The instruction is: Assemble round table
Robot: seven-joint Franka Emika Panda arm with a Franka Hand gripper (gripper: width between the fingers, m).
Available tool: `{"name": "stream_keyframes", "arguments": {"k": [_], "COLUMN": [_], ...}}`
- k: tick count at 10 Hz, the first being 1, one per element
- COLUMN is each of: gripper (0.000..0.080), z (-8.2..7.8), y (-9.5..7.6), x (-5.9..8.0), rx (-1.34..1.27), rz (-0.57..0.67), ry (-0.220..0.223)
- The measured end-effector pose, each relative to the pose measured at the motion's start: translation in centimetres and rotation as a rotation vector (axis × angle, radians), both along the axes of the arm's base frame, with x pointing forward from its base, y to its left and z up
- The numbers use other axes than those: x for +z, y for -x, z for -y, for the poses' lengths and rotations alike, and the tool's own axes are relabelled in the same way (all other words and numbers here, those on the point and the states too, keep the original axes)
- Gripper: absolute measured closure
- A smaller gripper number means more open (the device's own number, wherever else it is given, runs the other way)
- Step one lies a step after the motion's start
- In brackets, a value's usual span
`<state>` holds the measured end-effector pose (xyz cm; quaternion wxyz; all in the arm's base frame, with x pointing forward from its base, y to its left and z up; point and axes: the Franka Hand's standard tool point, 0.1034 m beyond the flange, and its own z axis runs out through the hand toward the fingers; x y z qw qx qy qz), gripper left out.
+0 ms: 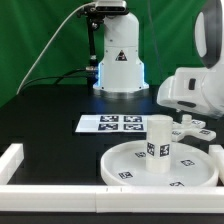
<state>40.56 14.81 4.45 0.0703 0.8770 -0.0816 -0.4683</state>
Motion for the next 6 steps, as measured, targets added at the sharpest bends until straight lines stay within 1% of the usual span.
{"name": "stream_keyframes", "arguments": {"k": [3, 5, 6], "gripper": [0.015, 0.015, 0.015], "z": [0.2, 0.32, 0.02], "y": [0.01, 0.0, 0.03], "x": [-0.12, -0.33, -0.33], "rx": [-0.004, 0.021, 0.025], "rz": [-0.002, -0.012, -0.009], "ry": [0.001, -0.053, -0.057]}}
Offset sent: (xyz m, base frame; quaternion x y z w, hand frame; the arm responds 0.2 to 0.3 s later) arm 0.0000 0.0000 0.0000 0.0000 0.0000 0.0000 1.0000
